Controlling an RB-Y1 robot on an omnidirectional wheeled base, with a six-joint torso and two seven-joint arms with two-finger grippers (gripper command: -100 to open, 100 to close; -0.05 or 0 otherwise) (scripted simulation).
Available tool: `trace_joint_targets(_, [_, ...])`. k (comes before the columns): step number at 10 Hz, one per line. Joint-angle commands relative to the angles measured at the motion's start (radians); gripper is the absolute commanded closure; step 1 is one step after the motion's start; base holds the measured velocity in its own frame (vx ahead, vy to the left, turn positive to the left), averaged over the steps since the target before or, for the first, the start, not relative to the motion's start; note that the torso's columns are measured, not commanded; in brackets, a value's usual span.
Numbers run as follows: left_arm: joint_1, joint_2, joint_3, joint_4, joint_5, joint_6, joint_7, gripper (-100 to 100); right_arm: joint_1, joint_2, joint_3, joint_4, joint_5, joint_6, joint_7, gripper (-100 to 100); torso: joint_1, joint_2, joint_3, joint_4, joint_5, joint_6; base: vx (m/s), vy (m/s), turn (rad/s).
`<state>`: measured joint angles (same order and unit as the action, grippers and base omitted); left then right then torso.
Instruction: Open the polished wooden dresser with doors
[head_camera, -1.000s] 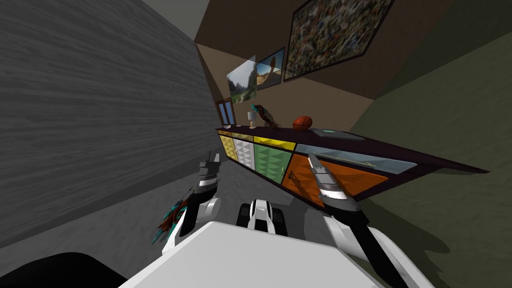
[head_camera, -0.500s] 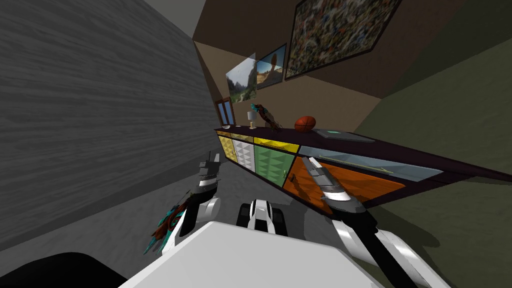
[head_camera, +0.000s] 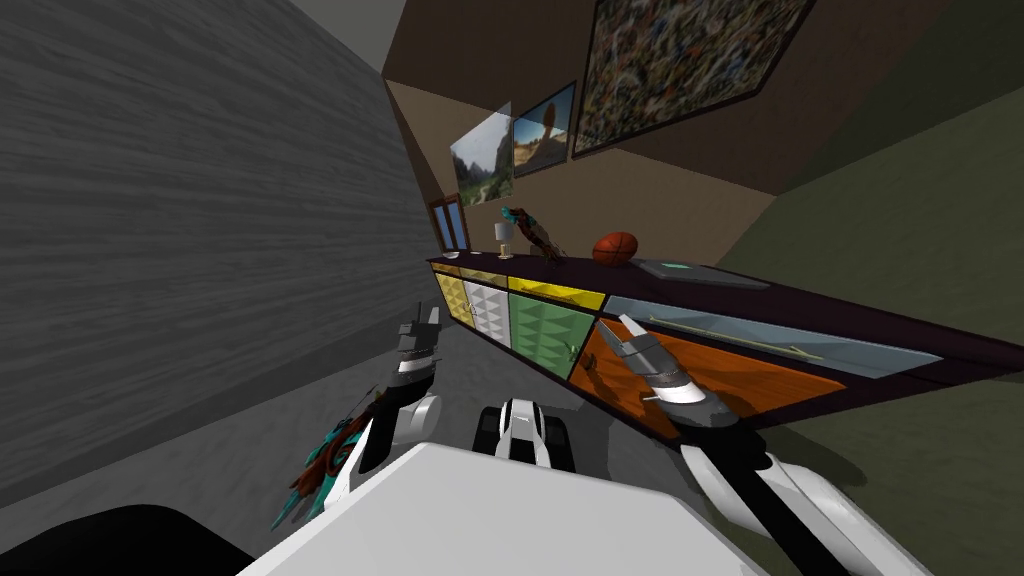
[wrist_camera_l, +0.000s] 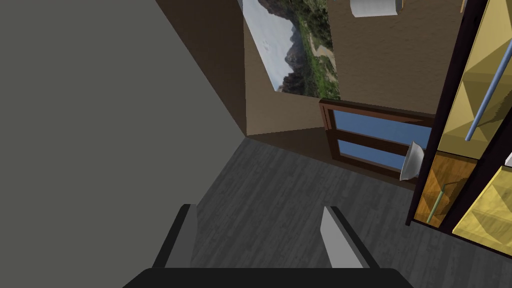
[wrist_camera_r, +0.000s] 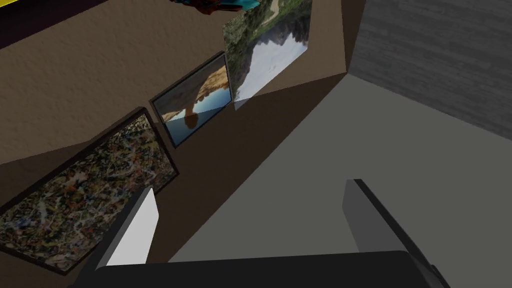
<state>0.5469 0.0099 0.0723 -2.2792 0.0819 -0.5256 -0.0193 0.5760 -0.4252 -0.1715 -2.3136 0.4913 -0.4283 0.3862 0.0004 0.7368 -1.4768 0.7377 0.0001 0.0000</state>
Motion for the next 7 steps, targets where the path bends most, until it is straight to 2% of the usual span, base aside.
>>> trace_joint_targets(1, [0.0, 0.0, 0.0, 0.0, 0.0, 0.0, 0.0, 0, 0.006, -0.042, -0.015, -0.001, 0.065, 0.0, 0.053, -100, 0.0, 0.001, 0.001, 0.0, 0.0, 0.0, 0.063, 0.023, -0.004])
trace_joint_targets(3, [0.0, 0.0, 0.0, 0.0, 0.0, 0.0, 0.0, 0, 0.013, -0.096, -0.033, 0.005, 0.125, -0.003, 0.112, -100, -0.001, 0.001, 0.001, 0.0, 0.0, 0.0, 0.091, 0.028, -0.008])
trace_joint_targets(4, [0.0, 0.0, 0.0, 0.0, 0.0, 0.0, 0.0, 0, 0.013, -0.096, -0.033, 0.005, 0.137, -0.003, 0.116, -100, 0.0, 0.0, 0.0, 0.0, 0.0, 0.0, 0.071, 0.023, -0.002])
trace_joint_targets(6, [0.0, 0.0, 0.0, 0.0, 0.0, 0.0, 0.0, 0, 0.019, -0.154, -0.052, 0.015, 0.202, -0.005, 0.178, -100, -0.001, 0.002, 0.001, 0.001, 0.0, 0.0, 0.076, 0.019, -0.006])
trace_joint_targets(7, [0.0, 0.0, 0.0, 0.0, 0.0, 0.0, 0.0, 0, 0.019, -0.154, -0.052, 0.015, 0.21, -0.005, 0.178, -100, -0.001, 0.001, 0.001, 0.0, 0.0, 0.0, 0.063, 0.016, -0.002])
